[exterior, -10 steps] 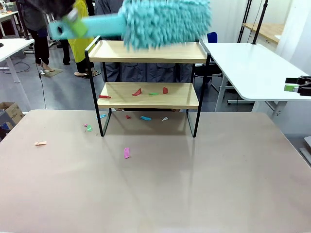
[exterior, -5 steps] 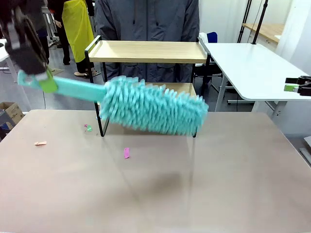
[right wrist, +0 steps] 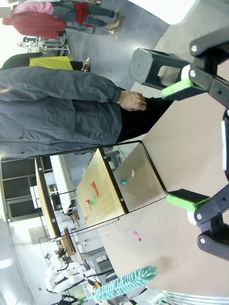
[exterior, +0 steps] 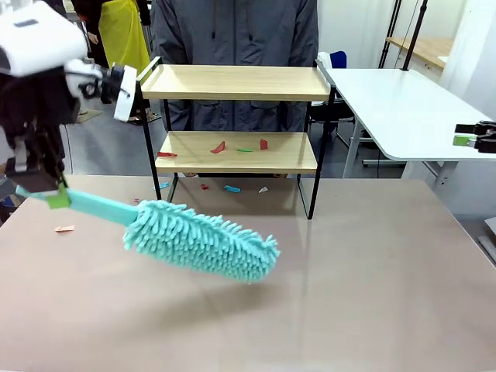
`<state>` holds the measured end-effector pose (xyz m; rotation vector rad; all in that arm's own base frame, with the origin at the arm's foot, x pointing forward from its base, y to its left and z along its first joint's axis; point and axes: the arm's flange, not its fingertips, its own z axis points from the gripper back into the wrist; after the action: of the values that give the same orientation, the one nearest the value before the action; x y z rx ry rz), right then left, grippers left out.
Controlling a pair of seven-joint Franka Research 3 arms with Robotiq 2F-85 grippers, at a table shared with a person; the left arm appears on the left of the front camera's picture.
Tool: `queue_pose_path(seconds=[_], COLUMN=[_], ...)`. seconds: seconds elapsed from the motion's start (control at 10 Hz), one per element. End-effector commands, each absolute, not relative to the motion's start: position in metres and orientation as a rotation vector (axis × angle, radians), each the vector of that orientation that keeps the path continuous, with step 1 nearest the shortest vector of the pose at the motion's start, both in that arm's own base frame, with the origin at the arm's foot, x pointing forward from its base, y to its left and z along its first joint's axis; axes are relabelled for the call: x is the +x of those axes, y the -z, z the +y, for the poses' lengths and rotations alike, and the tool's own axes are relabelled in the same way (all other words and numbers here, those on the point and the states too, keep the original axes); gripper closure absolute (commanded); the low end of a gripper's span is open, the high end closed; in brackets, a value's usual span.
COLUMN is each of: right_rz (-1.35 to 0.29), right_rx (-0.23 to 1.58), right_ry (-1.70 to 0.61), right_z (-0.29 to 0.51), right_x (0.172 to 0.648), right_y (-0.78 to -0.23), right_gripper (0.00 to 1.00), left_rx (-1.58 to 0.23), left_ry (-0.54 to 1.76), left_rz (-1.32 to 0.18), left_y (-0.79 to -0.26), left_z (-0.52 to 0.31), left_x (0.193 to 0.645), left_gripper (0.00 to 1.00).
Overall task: Clean the shelf.
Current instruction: Clean the specific section of the Shelf indicated by the human with the Duster.
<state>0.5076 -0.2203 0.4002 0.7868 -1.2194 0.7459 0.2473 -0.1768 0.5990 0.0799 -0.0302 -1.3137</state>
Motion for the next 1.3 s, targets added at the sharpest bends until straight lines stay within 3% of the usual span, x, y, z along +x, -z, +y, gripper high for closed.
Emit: queue_pose_path(seconds=[0.0,0.2,0.3,1.2], right_rz=[-1.224,-1.224,-1.224,-1.224], right_rx=[0.780,0.780,0.780,0.780], right_ry=[-0.747,-0.747,-0.747,-0.747], right_z=[-0.2183,-0.2183,-0.2183,-0.2183], right_x=[0.5071,0.5071,0.5071,0.5071], right_y=[-0.4034,-0.4034,-0.4034,-0.4034], right_gripper=[0.00,0.00,0.00,0.00], left_rx=[0.089,0.099,0.073,0.073], left_ry=[1.318,1.227,1.293,1.293], left_rz=[-0.047,-0.118,-0.030,-0.030], left_y=[-0.5846,-0.5819,-0.5822,-0.5822], left_z=[-0.1577,-0.1537,-0.1603,-0.1603], left_x=[0.2509,0.2591,0.2544,0.2544], left_gripper=[0.87,0.87,0.87,0.87])
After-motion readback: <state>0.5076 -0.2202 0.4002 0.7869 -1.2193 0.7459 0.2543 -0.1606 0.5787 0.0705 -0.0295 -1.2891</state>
